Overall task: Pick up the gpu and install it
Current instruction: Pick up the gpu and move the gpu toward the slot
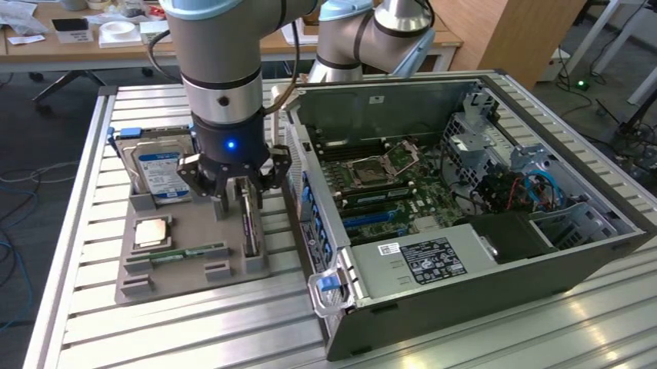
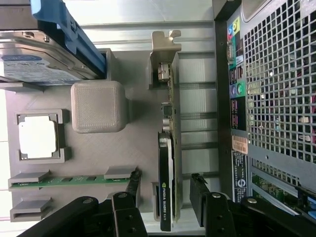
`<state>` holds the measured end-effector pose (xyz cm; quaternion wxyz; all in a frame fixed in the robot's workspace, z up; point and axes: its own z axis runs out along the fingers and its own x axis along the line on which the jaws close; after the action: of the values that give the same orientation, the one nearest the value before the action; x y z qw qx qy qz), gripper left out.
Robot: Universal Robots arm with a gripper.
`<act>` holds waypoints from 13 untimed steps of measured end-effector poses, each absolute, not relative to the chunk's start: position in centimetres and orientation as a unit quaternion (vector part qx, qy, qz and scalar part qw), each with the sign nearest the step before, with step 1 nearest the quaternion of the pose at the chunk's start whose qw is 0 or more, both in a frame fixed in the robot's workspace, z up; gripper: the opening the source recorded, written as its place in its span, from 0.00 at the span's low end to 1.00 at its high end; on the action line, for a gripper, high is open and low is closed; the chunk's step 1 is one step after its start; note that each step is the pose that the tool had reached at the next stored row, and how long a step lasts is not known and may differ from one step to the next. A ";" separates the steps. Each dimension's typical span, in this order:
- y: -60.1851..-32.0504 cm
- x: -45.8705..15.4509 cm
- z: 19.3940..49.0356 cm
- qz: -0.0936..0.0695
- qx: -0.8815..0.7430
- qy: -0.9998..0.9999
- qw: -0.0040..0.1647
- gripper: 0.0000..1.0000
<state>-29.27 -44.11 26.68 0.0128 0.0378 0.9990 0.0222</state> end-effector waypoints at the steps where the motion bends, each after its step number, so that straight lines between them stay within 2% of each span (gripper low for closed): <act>1: -44.1 -29.3 26.5 0.022 0.038 0.999 0.013 0.53; 13: -44.1 -29.3 25.6 0.022 0.038 0.999 0.013 0.53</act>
<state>-29.27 -44.11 25.57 0.0127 0.0378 0.9990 0.0222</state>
